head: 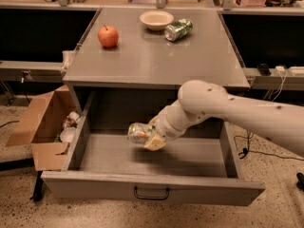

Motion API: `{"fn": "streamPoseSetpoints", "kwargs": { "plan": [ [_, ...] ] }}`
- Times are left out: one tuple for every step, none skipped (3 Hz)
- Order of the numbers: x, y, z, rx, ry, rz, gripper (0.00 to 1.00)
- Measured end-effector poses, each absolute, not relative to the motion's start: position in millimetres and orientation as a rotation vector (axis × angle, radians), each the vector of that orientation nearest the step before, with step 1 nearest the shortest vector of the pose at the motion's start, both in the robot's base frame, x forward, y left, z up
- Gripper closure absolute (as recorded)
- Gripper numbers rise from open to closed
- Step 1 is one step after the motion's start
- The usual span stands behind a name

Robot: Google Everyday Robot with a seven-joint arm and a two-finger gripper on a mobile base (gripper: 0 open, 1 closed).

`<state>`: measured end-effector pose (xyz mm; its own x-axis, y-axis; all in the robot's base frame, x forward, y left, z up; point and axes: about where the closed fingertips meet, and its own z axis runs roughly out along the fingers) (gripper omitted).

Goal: Pick 7up can from top drawer and place on counter

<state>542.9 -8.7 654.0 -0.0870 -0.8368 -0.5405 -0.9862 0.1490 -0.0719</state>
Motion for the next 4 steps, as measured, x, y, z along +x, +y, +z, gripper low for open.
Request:
{"fn": "streamPoseSetpoints", "kwargs": {
  "plan": [
    [522, -30, 767, -1.687, 1.782, 0.287, 1.0],
    [506, -64, 847, -1.614, 1.689, 0.163, 1.0],
    [495, -87, 901, -1.564, 1.629, 0.081, 1.0],
    [495, -87, 901, -1.564, 1.629, 0.081, 1.0]
  ]
}}
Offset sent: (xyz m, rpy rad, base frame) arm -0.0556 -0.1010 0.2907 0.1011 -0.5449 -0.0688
